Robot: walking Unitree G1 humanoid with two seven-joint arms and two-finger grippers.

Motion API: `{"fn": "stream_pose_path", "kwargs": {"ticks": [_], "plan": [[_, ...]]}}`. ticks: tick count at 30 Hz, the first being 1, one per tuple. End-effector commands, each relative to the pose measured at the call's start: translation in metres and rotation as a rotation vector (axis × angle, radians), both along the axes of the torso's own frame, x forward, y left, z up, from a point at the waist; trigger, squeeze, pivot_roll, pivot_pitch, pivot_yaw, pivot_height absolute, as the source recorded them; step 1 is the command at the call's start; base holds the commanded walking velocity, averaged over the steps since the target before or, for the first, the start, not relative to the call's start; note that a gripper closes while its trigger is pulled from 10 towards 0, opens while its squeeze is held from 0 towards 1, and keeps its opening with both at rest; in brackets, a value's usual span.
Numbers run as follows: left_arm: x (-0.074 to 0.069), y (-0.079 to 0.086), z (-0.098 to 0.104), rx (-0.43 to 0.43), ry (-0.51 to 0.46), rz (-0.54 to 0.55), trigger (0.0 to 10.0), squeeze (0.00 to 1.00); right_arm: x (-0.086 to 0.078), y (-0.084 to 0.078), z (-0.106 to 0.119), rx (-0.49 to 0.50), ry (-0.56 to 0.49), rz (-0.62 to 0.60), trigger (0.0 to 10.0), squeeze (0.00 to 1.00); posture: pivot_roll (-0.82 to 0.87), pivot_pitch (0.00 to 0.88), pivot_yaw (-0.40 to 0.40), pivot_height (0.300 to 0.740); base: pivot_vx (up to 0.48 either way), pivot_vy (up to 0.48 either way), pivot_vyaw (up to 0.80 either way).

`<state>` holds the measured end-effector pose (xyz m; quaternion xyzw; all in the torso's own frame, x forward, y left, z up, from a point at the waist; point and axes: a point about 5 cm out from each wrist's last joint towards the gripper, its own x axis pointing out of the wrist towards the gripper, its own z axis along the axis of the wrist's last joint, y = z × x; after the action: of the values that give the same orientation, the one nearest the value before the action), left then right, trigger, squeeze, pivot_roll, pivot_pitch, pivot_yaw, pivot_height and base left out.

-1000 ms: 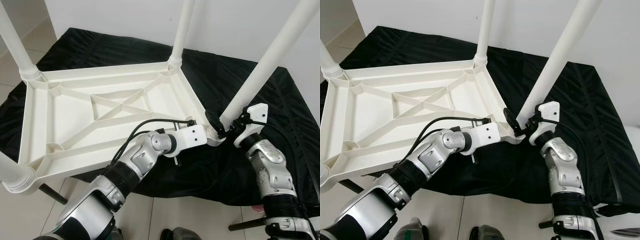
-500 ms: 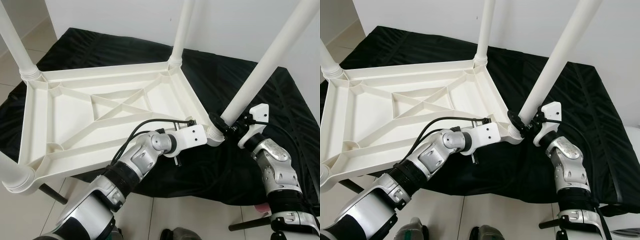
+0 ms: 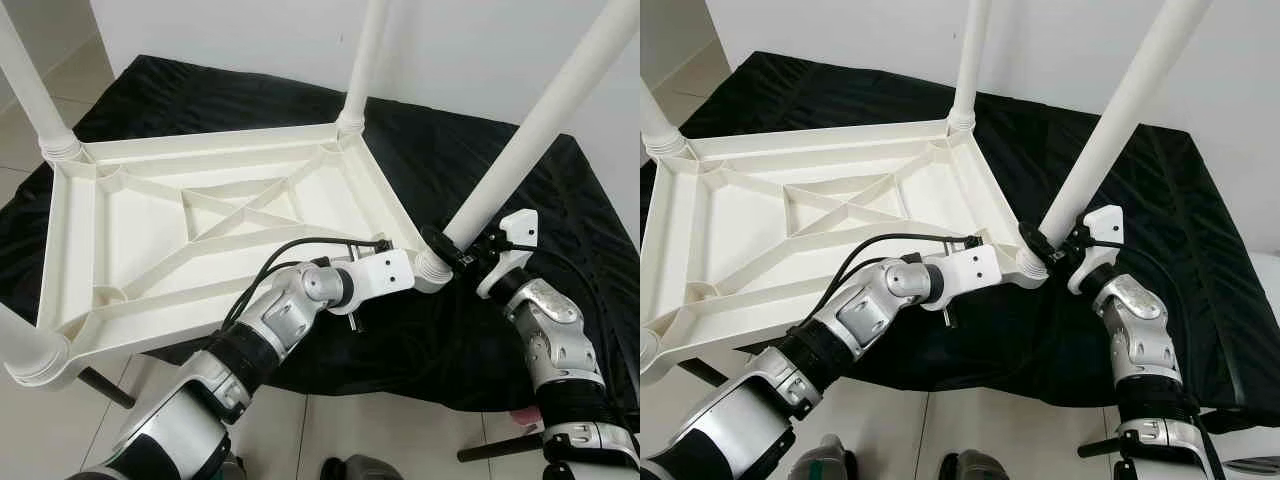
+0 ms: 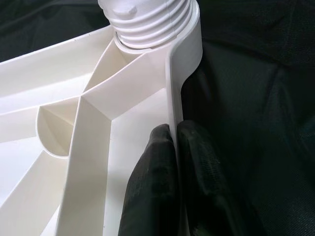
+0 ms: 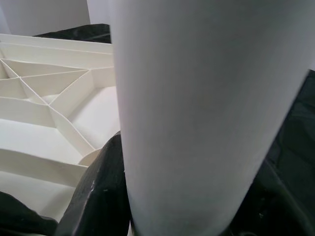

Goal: Building children table

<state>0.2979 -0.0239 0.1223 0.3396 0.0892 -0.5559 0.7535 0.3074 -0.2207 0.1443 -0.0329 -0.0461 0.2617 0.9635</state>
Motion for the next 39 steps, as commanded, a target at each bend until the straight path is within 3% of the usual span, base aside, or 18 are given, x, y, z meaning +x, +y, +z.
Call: {"fn": "stream_pose_path", "kwargs": {"ticks": [1,6,13,21,23,24,26,39], "plan": [[-0.009,0.006,-0.024,0.101,0.105,-0.032,10.0,0.00,-0.002,-0.003,-0.003,0.012,0.013,-0.018,10.0,0.00,-0.01,0.044,-0.075,0.740,0.000,0.000,0.00],[-0.009,0.005,-0.024,0.099,0.105,-0.031,10.0,0.00,-0.007,0.014,0.000,0.096,-0.016,-0.058,10.0,0.00,0.00,0.046,-0.079,0.740,0.000,0.000,0.00],[-0.009,0.005,-0.024,0.097,0.107,-0.030,10.0,0.00,-0.009,0.025,0.003,0.147,-0.034,-0.084,10.0,0.00,0.00,0.047,-0.082,0.740,0.000,0.000,0.00],[-0.010,0.004,-0.024,0.096,0.107,-0.030,10.0,0.00,-0.011,0.041,0.003,0.194,-0.048,-0.200,10.0,0.00,0.00,0.049,-0.082,0.740,0.000,0.000,0.00],[-0.010,0.004,-0.023,0.096,0.107,-0.030,10.0,0.00,-0.013,0.048,0.004,0.217,-0.044,-0.230,10.0,0.00,0.00,0.049,-0.081,0.740,0.000,0.000,0.00],[-0.010,0.004,-0.023,0.096,0.108,-0.031,10.0,0.00,-0.015,0.063,0.006,0.283,-0.044,-0.296,10.0,0.00,0.00,0.051,-0.080,0.740,0.000,0.000,0.00],[-0.010,0.004,-0.024,0.096,0.109,-0.032,10.0,0.00,-0.016,0.069,0.007,0.307,-0.043,-0.326,10.0,0.00,0.00,0.051,-0.080,0.740,0.000,0.000,0.00],[-0.011,0.004,-0.024,0.097,0.109,-0.035,10.0,0.00,-0.015,0.084,0.009,0.342,-0.029,-0.488,10.0,0.00,0.00,0.049,-0.082,0.740,0.000,0.000,0.00]]}}
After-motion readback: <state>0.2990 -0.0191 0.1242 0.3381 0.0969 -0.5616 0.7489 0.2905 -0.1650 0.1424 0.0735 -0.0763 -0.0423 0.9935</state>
